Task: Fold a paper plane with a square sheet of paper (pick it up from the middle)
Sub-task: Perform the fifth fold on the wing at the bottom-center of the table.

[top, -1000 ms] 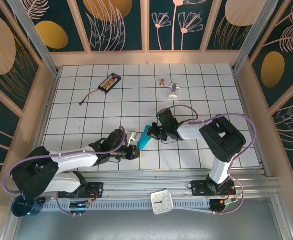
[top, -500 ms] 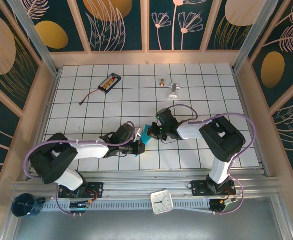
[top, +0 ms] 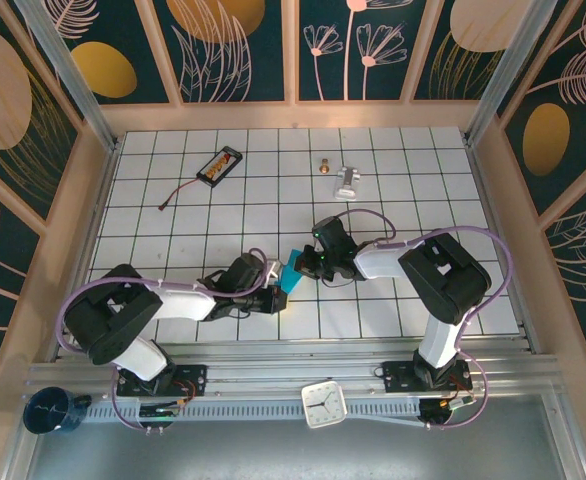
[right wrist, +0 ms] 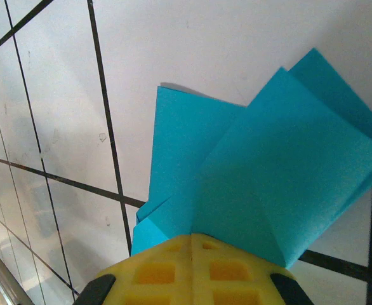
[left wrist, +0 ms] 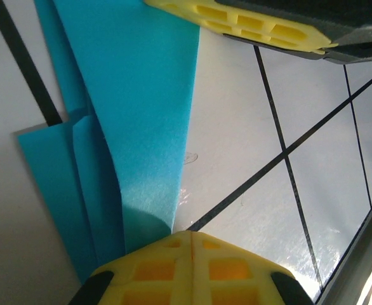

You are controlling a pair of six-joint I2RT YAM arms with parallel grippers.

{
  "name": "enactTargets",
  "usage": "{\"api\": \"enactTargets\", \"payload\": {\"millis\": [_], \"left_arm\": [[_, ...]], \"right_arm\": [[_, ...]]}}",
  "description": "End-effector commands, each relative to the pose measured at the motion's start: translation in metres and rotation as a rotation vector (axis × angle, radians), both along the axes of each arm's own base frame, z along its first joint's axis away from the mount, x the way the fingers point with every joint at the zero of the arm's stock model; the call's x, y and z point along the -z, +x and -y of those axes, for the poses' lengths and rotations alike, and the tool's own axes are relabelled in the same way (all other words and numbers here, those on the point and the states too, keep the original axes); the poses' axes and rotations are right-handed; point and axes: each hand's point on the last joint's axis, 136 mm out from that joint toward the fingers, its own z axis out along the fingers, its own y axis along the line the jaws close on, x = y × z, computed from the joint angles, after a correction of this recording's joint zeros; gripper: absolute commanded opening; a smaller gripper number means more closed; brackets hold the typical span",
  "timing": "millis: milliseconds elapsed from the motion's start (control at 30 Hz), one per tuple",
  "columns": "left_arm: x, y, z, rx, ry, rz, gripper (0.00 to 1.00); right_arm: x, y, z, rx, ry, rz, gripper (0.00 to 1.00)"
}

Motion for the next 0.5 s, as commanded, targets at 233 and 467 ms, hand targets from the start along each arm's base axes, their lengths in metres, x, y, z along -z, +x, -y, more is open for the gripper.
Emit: {"api": "enactTargets", "payload": {"millis": [233,467], "left_arm": [[0.044,-0.046,-0.029,-0.046,0.060,-0.269,0.00],[0.054,-0.049,-0.044,-0.078,0.150,-0.291,0.00]], "right_arm": [[0.018,-0.002,0.013,-0.010,-0.085,-0.018,0.08],[-0.023,0.005,-0.008,-0.063,0.027,0.054,0.14]]}}
